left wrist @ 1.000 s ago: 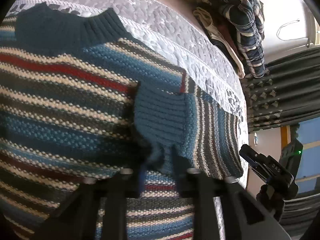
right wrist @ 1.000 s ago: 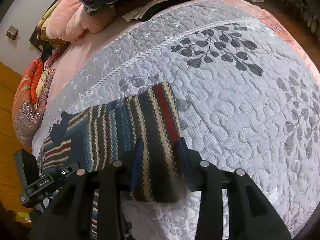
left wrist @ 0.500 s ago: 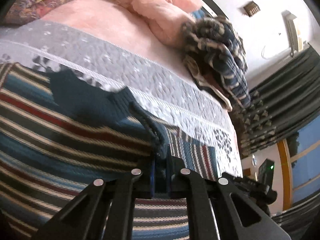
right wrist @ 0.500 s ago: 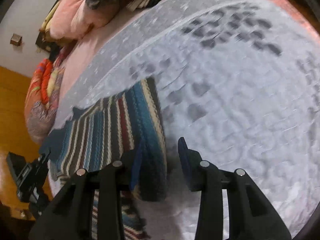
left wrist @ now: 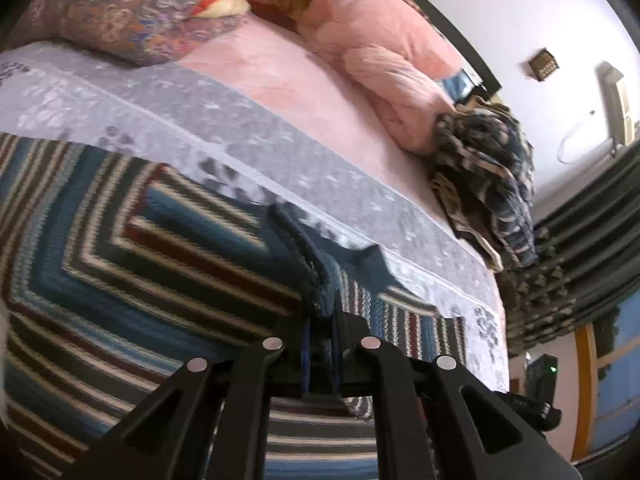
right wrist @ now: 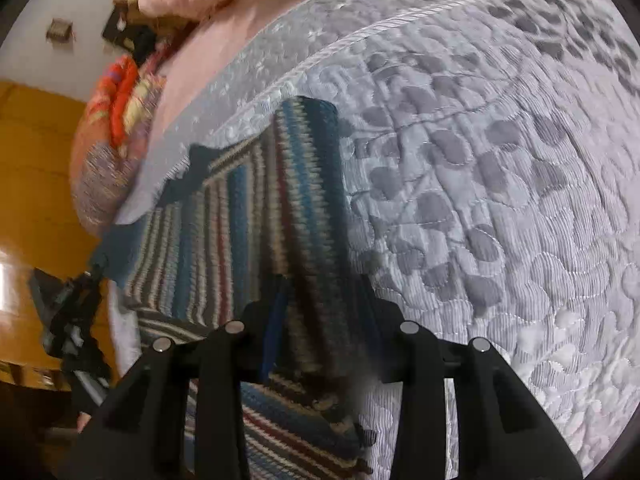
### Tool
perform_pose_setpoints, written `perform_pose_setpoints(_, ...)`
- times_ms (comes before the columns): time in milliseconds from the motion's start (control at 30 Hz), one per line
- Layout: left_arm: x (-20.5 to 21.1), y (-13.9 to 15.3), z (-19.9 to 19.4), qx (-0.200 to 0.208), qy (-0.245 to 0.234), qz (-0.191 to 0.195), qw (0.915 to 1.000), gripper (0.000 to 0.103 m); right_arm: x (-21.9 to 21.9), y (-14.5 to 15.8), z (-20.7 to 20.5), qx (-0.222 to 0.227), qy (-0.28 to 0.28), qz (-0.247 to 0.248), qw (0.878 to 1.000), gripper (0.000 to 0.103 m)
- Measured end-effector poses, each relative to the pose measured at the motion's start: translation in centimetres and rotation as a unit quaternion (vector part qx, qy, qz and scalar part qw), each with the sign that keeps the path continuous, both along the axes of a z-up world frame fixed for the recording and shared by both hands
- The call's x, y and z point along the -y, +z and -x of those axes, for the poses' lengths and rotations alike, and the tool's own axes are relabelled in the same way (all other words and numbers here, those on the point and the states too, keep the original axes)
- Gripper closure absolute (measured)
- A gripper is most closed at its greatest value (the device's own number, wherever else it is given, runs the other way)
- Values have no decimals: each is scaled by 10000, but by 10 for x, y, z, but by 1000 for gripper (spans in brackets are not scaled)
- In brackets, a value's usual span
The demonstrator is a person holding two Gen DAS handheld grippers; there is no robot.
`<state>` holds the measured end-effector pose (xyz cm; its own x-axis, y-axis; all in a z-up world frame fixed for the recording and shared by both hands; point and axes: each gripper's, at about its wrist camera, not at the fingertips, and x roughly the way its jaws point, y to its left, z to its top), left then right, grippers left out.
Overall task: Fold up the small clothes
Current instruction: 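Grasp the sweater side edge with the left gripper and lift it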
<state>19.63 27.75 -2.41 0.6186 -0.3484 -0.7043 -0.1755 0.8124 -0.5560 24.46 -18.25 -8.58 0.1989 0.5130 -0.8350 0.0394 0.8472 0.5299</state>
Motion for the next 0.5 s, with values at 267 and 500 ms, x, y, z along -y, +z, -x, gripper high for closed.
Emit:
perform_pose_setpoints(267, -7, -48, -6, -534, -48, -269, 9982, 95, -19, -14, -2, -225, 19, 682, 9974, 71)
perform_pose_setpoints(500, -29, -77, -3, -887, 25, -317, 9956, 91, -29, -17, -3, -94, 176, 1108, 9936, 71)
